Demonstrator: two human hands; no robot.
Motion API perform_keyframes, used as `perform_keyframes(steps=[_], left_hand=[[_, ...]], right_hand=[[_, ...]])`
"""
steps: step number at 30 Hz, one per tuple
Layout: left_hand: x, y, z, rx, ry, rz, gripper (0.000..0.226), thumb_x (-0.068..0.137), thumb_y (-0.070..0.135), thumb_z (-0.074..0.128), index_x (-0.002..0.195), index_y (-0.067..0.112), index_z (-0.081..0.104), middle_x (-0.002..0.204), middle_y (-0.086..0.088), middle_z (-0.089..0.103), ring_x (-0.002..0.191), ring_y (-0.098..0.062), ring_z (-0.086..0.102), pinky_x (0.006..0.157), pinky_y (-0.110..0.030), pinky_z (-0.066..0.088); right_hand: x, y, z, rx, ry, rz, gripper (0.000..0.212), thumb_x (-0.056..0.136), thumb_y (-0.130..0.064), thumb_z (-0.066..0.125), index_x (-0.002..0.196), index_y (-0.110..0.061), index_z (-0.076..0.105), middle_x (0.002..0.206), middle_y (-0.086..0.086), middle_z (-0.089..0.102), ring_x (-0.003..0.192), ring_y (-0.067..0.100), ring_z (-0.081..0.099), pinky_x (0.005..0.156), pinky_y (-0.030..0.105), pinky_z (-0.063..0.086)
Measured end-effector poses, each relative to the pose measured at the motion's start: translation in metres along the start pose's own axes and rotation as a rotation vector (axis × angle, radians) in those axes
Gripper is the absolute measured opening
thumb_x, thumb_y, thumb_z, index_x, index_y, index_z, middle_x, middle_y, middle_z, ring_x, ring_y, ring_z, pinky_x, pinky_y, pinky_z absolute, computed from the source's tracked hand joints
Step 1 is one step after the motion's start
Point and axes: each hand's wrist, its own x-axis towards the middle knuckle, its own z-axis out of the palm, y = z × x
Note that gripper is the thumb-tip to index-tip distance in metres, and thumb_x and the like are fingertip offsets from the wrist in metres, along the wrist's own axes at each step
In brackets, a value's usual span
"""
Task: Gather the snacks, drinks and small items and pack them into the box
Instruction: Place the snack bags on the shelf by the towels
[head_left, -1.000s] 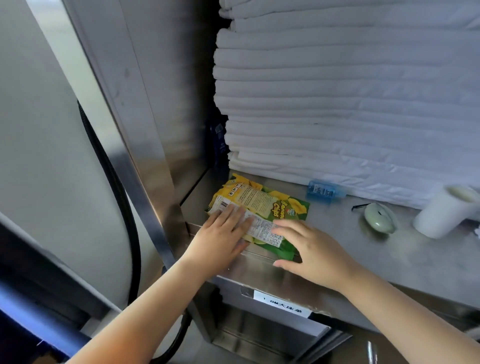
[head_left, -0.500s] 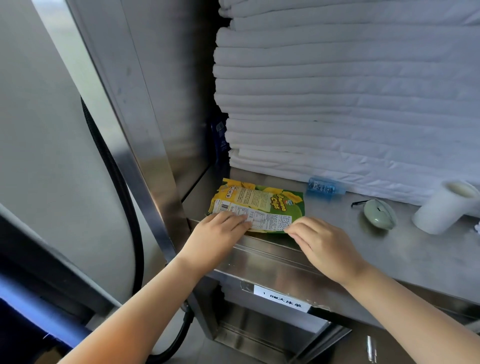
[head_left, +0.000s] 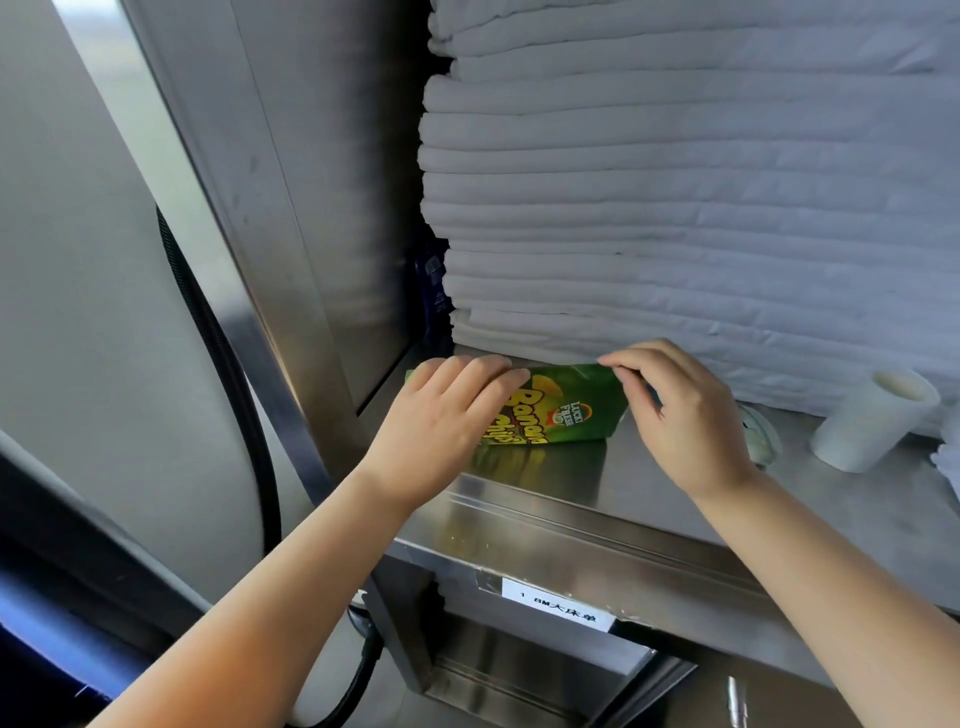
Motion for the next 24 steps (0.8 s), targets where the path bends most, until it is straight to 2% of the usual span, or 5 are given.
perform_keyframes(steps=[7, 11, 17, 21, 24], left_hand=[[0.008, -0.002, 0.007, 0.011, -0.037, -0.003, 0.050, 0.083, 0.005, 0.059, 0.132, 0.011, 0.051, 0.123, -0.010, 0.057, 0.105, -0.028, 0.056, 0.089, -0.040, 0.045], [0.014, -0.005, 0.000, 0.010, -0.040, -0.008, 0.054, 0.078, 0.004, 0.065, 0.131, 0.011, 0.053, 0.118, -0.013, 0.058, 0.102, -0.030, 0.056, 0.084, -0.040, 0.047], [0.026, -0.007, -0.007, -0.026, -0.056, -0.045, 0.058, 0.071, -0.009, 0.070, 0.125, 0.009, 0.059, 0.116, -0.016, 0.059, 0.099, -0.034, 0.058, 0.079, -0.041, 0.049], [0.027, -0.008, 0.000, 0.003, -0.083, -0.043, 0.060, 0.073, -0.009, 0.064, 0.130, 0.009, 0.055, 0.120, -0.015, 0.058, 0.103, -0.034, 0.057, 0.086, -0.043, 0.047], [0.023, -0.010, 0.012, 0.095, -0.097, -0.037, 0.054, 0.083, 0.009, 0.061, 0.136, 0.011, 0.048, 0.129, -0.013, 0.054, 0.111, -0.031, 0.054, 0.099, -0.046, 0.042]], right_hand=[[0.010, 0.003, 0.001, 0.051, -0.015, 0.107, 0.021, 0.088, 0.007, 0.057, 0.097, -0.005, 0.071, 0.093, 0.005, 0.068, 0.084, 0.016, 0.063, 0.074, 0.018, 0.045], [0.017, 0.004, 0.000, 0.081, 0.005, 0.124, 0.022, 0.088, 0.006, 0.056, 0.096, -0.006, 0.072, 0.093, 0.005, 0.068, 0.085, 0.016, 0.062, 0.074, 0.024, 0.049], [0.020, 0.004, 0.003, 0.149, 0.010, 0.237, 0.024, 0.089, 0.004, 0.054, 0.096, -0.009, 0.073, 0.094, 0.000, 0.068, 0.084, 0.009, 0.062, 0.073, 0.022, 0.051], [0.023, 0.006, 0.010, 0.152, 0.033, 0.282, 0.023, 0.089, 0.004, 0.055, 0.096, -0.009, 0.072, 0.094, 0.001, 0.068, 0.083, 0.012, 0.062, 0.072, 0.022, 0.049], [0.019, 0.007, 0.018, 0.032, 0.007, 0.213, 0.024, 0.087, 0.001, 0.058, 0.106, -0.009, 0.069, 0.108, 0.005, 0.066, 0.100, 0.021, 0.060, 0.089, 0.025, 0.046]])
